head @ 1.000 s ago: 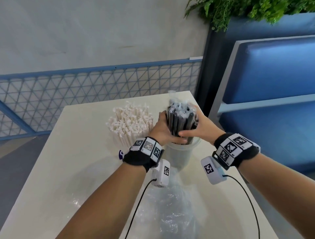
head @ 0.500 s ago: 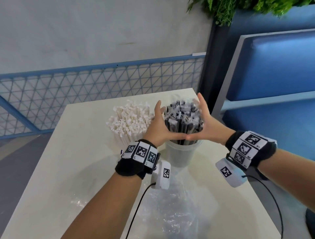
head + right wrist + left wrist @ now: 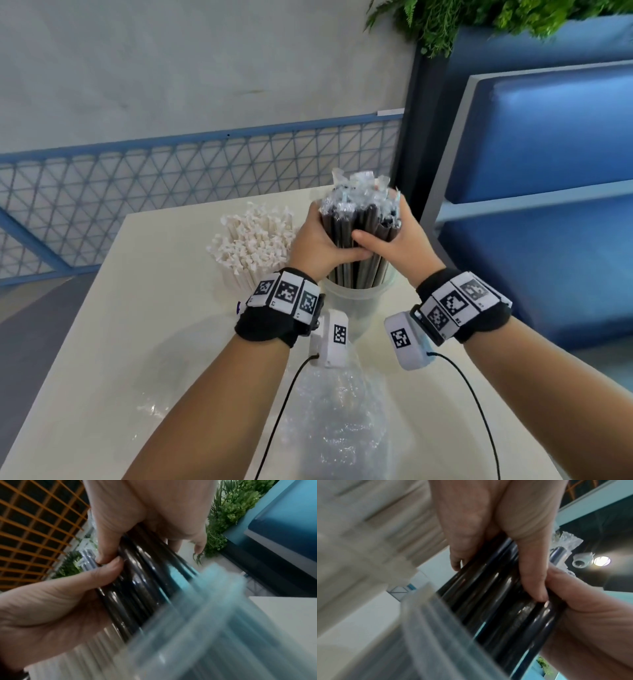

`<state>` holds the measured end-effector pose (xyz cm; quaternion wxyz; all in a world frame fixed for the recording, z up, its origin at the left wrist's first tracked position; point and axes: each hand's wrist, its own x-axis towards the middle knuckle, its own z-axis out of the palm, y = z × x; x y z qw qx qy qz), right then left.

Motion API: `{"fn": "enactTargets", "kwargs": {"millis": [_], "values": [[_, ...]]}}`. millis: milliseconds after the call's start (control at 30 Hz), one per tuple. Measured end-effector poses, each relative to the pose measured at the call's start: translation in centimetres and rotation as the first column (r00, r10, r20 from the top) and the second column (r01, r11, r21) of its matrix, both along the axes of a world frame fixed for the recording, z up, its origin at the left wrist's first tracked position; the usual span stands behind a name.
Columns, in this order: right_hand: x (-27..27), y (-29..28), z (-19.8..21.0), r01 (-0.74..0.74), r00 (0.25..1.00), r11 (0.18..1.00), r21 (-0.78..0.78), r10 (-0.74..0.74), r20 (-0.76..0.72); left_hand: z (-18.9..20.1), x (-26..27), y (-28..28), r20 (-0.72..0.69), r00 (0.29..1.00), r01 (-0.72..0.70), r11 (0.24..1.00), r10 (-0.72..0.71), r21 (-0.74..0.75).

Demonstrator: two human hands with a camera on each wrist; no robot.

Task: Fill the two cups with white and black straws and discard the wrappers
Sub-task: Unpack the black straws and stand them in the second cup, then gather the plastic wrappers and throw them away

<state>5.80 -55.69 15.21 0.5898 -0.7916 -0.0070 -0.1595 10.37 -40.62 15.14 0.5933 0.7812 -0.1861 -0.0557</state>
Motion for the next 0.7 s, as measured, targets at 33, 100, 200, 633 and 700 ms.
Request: {"fn": "enactTargets", "kwargs": {"millis": [33, 100, 200, 633, 700], "values": [[0.0, 0.0, 0.4, -0.015, 1.000, 1.000, -0.004, 0.015, 0.026, 0.5, -0.2, 0.0, -0.008, 1.000, 0.010, 1.000, -0.010, -0.026], [-0.4, 0.2, 0.9, -0.008, 0.999, 0.999, -0.032, 0.010, 0.044, 1.2, -0.8, 0.1, -0.030, 0.999, 0.023, 1.000, -0.023, -0.012], [-1.9, 1.3, 0.9, 0.142, 0.982, 0.983, -0.120, -0.124, 0.145, 1.5, -2.9, 1.0, 0.028, 1.000, 0.008, 0.991, -0.012, 0.131], [-6.8, 8.7, -10.0, -0.139, 0.972, 0.836, -0.530, 0.219, 0.090, -9.7, -6.3, 11.5, 0.091, 0.957, 0.094, 0.590, -0.276, 0.802], [-6.2, 9.6, -11.8, -0.313, 0.950, 0.704, -0.638, 0.247, -0.193, -10.9, -5.8, 12.4, -0.059, 0.953, 0.157, 0.323, -0.296, 0.933]]}}
